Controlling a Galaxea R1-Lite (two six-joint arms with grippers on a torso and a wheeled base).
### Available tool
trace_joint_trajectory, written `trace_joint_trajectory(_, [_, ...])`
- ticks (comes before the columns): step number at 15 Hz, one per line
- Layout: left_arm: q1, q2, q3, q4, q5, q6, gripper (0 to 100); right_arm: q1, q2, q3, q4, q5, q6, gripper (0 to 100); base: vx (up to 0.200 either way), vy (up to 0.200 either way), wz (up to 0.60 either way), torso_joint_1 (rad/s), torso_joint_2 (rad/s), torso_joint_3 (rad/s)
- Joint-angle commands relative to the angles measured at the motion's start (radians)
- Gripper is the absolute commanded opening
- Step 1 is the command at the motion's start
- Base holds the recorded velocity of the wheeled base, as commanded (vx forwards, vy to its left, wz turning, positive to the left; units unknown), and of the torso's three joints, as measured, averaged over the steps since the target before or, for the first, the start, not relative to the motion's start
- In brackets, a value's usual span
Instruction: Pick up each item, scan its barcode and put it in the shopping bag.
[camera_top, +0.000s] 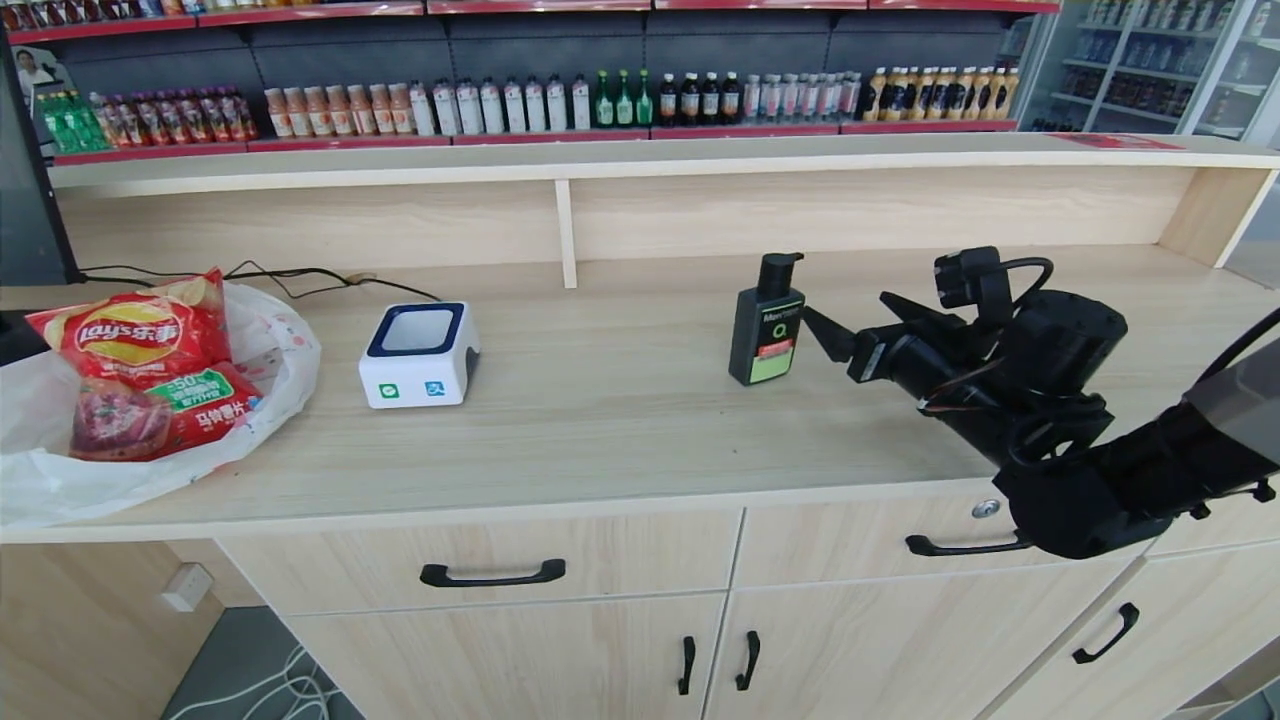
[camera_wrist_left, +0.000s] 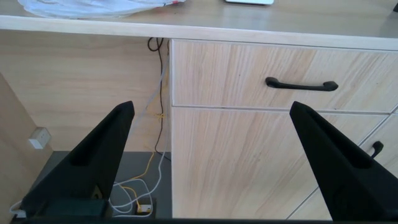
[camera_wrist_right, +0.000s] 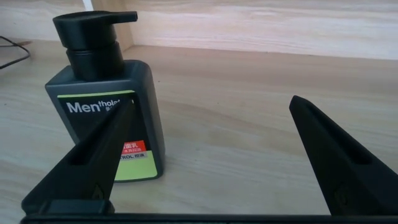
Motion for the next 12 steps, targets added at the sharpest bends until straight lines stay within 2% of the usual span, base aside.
trace_joint_trajectory(1, [0.000,0.000,0.000,-0.001,0.000,-0.001,100,0.011,0.022,-0.008,-0.003,-0.001,-0.001,100,0.000,0.000,0.00,0.000,0.00,0.000])
trace_joint_trajectory(12, [0.000,0.000,0.000,-0.002,-0.002,-0.001,100,0.015,0.069,-0.062,0.003,0.001,0.004,100,0.000,0.000,0.00,0.000,0.00,0.000])
